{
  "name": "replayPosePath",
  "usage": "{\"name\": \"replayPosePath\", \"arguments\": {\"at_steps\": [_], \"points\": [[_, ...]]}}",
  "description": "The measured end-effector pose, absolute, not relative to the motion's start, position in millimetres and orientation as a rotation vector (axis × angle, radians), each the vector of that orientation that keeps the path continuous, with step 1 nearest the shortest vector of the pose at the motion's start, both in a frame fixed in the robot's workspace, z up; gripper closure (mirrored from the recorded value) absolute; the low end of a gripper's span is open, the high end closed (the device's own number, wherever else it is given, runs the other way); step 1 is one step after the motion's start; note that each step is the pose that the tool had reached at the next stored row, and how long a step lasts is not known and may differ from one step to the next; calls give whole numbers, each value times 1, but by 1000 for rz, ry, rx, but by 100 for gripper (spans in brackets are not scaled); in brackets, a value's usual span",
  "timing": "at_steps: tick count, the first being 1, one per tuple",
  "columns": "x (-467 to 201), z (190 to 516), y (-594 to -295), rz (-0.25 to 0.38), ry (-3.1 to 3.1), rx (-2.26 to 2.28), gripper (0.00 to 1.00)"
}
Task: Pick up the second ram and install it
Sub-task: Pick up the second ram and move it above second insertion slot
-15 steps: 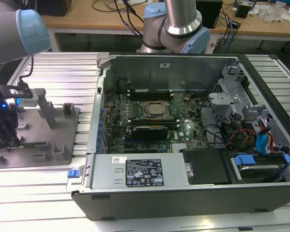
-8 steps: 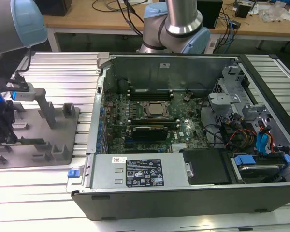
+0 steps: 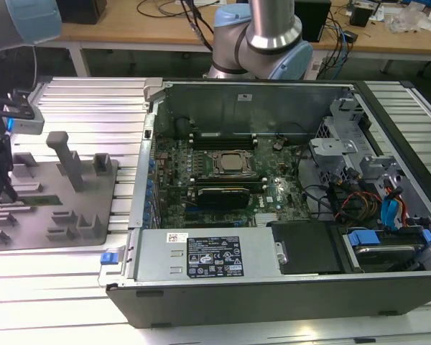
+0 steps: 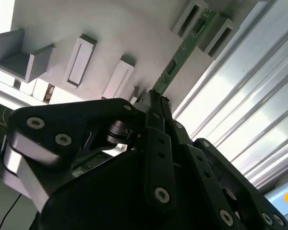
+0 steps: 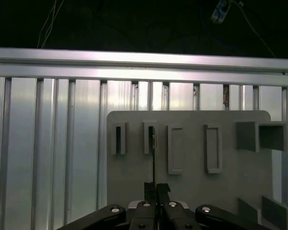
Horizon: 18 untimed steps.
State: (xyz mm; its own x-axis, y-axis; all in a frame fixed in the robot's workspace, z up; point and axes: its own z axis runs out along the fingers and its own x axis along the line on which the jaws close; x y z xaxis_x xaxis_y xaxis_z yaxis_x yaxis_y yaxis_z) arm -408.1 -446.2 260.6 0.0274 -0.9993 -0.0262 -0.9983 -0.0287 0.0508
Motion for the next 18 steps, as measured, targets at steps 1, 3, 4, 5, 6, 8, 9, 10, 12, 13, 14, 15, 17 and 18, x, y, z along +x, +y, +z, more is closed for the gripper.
{"name": "replayPosePath", "arguments": {"at_steps": [1, 3, 4, 5, 6, 8, 9, 10, 12, 13, 14, 15, 17, 18], "points": [[-408, 264, -446, -85, -2176, 2239, 90], [-408, 271, -446, -85, -2176, 2239, 90], [-408, 273, -446, -85, -2176, 2239, 90], [-408, 277, -446, -85, -2176, 2239, 90], [-408, 281, -446, -85, -2176, 2239, 90], [-408, 290, -446, -85, -2176, 2239, 90], [-408, 295, -446, -85, -2176, 2239, 90], [-408, 298, -446, -85, -2176, 2239, 90], [-408, 304, -446, -85, -2176, 2239, 90], [-408, 306, -446, -85, -2176, 2239, 90], [-408, 308, -446, -85, -2176, 2239, 90], [-408, 312, -446, -85, -2176, 2239, 90], [-408, 326, -446, -85, -2176, 2239, 90], [-408, 332, -446, -85, -2176, 2239, 90]]}}
